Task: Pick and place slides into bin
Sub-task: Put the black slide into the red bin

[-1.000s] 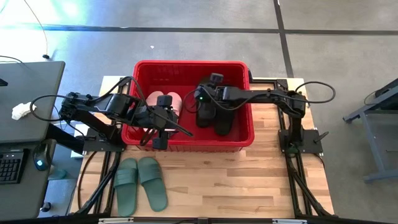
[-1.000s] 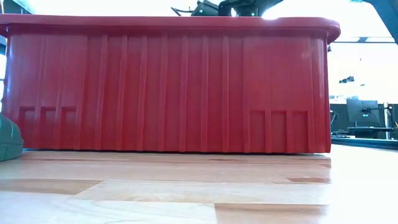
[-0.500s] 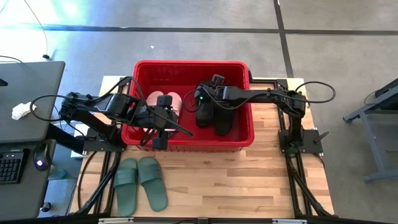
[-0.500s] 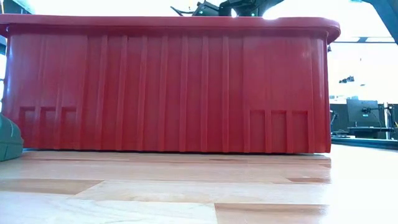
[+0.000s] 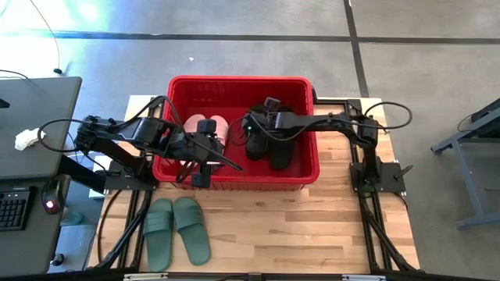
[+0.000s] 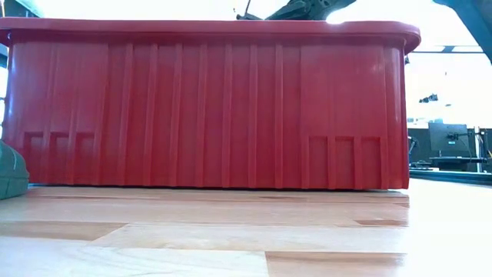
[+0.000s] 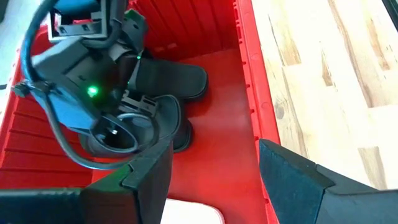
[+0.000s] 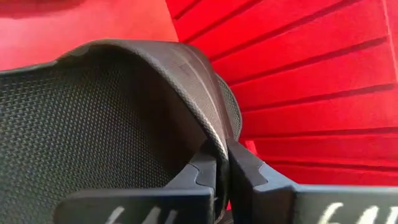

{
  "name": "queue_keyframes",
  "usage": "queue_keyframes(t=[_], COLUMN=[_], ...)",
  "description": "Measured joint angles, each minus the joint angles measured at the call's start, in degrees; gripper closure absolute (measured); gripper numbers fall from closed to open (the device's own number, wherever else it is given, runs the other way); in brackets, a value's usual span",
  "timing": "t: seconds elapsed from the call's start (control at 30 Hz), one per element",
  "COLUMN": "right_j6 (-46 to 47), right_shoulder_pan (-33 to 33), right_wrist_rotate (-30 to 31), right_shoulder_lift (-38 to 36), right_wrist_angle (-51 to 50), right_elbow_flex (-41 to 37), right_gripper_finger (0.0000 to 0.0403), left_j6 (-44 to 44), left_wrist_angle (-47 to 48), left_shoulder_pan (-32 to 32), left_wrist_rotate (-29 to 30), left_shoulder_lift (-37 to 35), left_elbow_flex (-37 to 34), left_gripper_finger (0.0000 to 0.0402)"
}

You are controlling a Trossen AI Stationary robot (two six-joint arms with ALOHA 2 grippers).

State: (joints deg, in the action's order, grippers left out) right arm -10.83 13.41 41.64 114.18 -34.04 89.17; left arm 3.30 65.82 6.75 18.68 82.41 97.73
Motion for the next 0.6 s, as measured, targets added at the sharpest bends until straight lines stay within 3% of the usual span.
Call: queue_keyframes(t=[0.6], right_j6=[-2.14], right_shoulder_pan=[0.12], right_wrist_rotate=[-4.6], right_shoulder_lift=[0.21], right_wrist_angle=[-0.11], right_elbow_flex=[0.03], right_gripper_finger=[0.0397], left_j6=[-0.01], left_wrist_angle=[0.02], left_shoulder_pan=[0.01], left_wrist_rotate=[-0.04], left_shoulder_lift=[0.0], left_elbow_flex=[0.0], left_gripper_finger=[0.0181])
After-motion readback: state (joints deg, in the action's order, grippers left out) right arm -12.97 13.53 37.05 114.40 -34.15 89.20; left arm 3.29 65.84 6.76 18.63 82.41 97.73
